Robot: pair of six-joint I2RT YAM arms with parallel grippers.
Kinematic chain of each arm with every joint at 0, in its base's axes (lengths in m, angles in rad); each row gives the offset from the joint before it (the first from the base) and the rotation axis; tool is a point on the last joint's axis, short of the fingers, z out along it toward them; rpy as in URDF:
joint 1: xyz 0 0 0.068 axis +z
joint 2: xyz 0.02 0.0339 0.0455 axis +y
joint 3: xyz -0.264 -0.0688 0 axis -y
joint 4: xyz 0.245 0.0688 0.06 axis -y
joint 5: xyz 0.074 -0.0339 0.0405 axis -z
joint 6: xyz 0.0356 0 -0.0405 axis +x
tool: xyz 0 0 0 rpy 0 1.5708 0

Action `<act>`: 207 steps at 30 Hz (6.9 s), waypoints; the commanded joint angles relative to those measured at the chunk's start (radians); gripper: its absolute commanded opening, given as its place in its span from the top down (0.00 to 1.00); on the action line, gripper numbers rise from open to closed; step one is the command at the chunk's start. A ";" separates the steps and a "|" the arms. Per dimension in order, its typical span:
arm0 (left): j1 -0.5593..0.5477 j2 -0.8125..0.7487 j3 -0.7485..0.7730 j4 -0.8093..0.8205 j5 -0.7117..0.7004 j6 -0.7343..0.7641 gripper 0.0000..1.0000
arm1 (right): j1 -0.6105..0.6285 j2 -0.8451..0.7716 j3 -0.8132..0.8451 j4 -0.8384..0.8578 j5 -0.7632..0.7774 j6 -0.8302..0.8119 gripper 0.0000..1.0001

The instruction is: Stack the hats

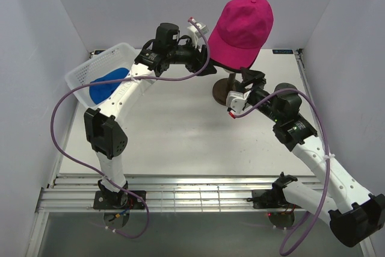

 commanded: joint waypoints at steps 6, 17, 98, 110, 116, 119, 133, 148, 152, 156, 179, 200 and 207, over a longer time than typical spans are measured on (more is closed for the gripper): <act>-0.001 -0.054 0.018 0.045 -0.014 0.009 0.29 | 0.006 -0.073 0.131 -0.147 -0.066 0.144 0.27; -0.001 -0.070 -0.004 0.047 -0.022 0.015 0.29 | -0.011 0.313 0.880 -0.344 0.187 1.002 0.16; 0.001 -0.058 0.071 0.036 -0.040 0.010 0.30 | -0.063 0.351 0.535 -0.193 0.450 0.947 0.13; 0.001 -0.086 0.056 0.010 -0.042 0.029 0.29 | -0.032 0.369 0.779 -0.259 0.414 1.006 0.06; 0.004 -0.145 0.056 -0.064 -0.048 0.096 0.27 | -0.032 0.256 0.718 -0.347 0.315 0.981 0.06; 0.009 -0.175 0.056 -0.114 -0.053 0.111 0.27 | -0.032 0.170 0.586 -0.354 0.241 0.869 0.06; 0.038 -0.219 0.010 -0.225 -0.260 0.183 0.40 | -0.139 0.055 0.362 -0.521 0.601 1.258 0.32; 0.042 -0.267 -0.110 -0.207 -0.294 0.182 0.38 | -0.572 0.366 -0.043 0.298 -0.208 1.687 0.33; 0.090 -0.258 -0.110 -0.217 -0.307 0.185 0.35 | -0.569 0.485 -0.083 0.546 -0.234 1.723 0.28; 0.224 -0.259 -0.134 -0.207 -0.254 0.168 0.35 | -0.526 0.625 -0.109 0.723 -0.273 1.725 0.25; 0.749 0.149 -0.108 -0.130 -0.548 0.271 0.12 | -0.333 1.021 -0.030 1.165 -0.124 1.772 0.27; 0.762 0.457 0.055 -0.006 -0.594 0.259 0.78 | -0.204 1.007 -0.066 1.176 0.058 1.774 0.49; 0.762 0.370 0.018 0.020 -0.562 0.234 1.00 | -0.196 0.918 -0.103 1.104 0.140 1.745 0.48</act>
